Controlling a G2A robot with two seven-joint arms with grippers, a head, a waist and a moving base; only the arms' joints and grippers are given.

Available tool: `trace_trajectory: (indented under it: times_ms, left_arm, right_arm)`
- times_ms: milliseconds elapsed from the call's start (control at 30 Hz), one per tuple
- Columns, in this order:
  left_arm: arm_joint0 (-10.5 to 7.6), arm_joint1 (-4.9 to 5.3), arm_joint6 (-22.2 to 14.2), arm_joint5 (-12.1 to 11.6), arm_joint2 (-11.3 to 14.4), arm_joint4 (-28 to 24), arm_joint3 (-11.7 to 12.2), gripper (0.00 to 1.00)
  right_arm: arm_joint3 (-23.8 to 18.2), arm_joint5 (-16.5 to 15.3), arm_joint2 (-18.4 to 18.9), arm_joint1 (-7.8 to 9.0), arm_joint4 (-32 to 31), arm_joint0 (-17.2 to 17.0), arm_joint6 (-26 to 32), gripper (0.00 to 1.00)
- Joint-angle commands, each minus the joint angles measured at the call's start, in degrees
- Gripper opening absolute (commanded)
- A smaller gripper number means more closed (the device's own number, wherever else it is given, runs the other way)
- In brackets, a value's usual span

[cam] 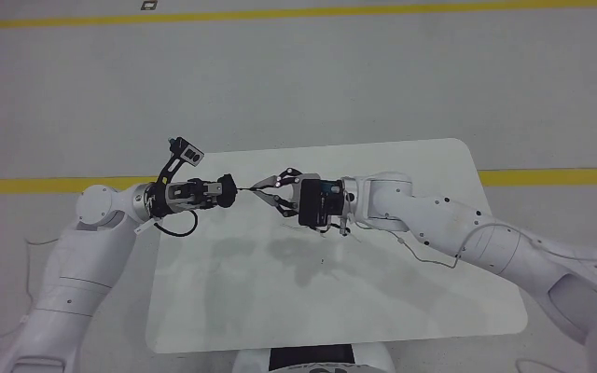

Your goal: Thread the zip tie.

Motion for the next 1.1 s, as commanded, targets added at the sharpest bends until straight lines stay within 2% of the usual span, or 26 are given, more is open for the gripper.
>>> trace_trajectory:
  times_ms: [0,1067]
  left_arm:
    - [0.0,0.0,0.0,0.0,0.0,0.0,0.0,0.0]
    - [0.0,0.0,0.0,0.0,0.0,0.0,0.0,0.0]
  right_arm:
    - [0.0,0.0,0.0,0.04,0.0,0.0,0.0,0.0]
    - [0.1,0.0,0.0,0.91,0.0,-0.3,0.7,0.0]
